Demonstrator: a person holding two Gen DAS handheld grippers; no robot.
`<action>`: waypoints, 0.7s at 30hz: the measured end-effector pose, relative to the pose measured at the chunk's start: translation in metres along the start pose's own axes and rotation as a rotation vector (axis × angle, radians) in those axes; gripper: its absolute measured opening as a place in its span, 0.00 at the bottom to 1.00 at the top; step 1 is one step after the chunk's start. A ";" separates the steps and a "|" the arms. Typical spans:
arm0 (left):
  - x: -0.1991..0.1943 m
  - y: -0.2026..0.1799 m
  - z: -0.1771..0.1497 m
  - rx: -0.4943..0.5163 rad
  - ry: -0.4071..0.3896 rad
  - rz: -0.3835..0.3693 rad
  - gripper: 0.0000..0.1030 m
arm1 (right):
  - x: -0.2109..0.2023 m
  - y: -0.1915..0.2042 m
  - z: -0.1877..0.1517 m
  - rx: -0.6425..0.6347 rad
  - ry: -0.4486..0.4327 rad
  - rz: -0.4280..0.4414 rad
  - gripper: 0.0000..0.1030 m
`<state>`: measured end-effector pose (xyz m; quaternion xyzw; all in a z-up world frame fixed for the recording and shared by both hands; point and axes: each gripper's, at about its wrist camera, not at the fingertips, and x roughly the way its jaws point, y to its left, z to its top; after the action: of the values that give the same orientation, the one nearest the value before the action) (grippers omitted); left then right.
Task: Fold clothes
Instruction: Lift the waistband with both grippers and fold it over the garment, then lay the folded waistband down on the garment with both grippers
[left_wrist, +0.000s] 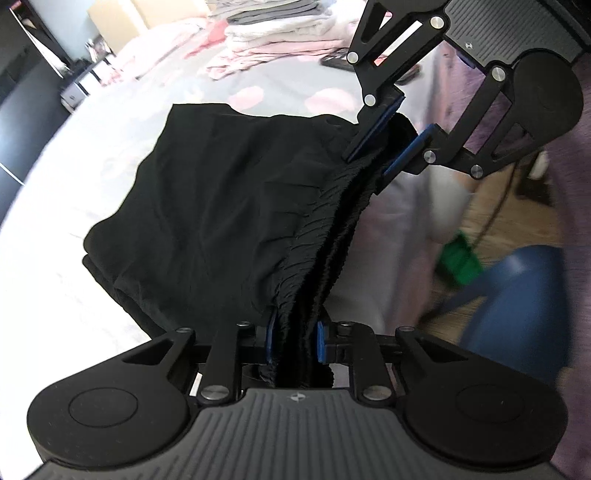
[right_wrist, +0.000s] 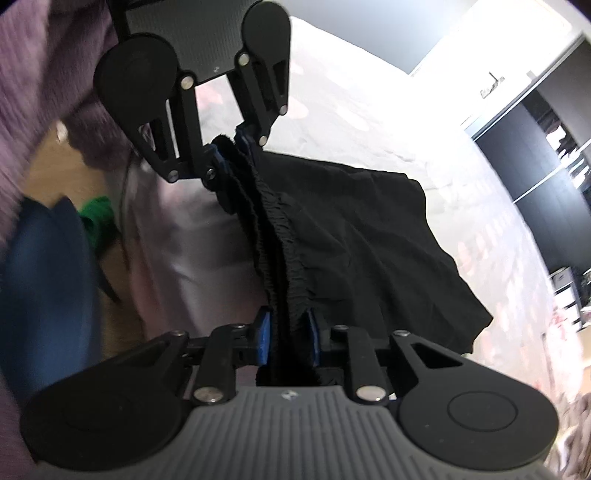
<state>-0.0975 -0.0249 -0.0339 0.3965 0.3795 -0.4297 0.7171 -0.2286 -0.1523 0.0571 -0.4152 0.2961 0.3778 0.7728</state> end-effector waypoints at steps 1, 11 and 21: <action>-0.006 0.000 0.000 0.000 0.003 -0.023 0.17 | -0.006 -0.002 0.002 0.017 -0.004 0.015 0.22; -0.039 0.040 0.015 -0.044 -0.041 -0.090 0.17 | -0.037 -0.041 0.020 0.109 -0.072 -0.005 0.22; -0.024 0.118 0.055 -0.095 -0.074 -0.038 0.17 | -0.001 -0.125 0.042 0.142 -0.059 -0.059 0.21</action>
<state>0.0136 -0.0295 0.0378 0.3383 0.3802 -0.4392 0.7403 -0.1190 -0.1625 0.1300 -0.3565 0.2870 0.3450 0.8194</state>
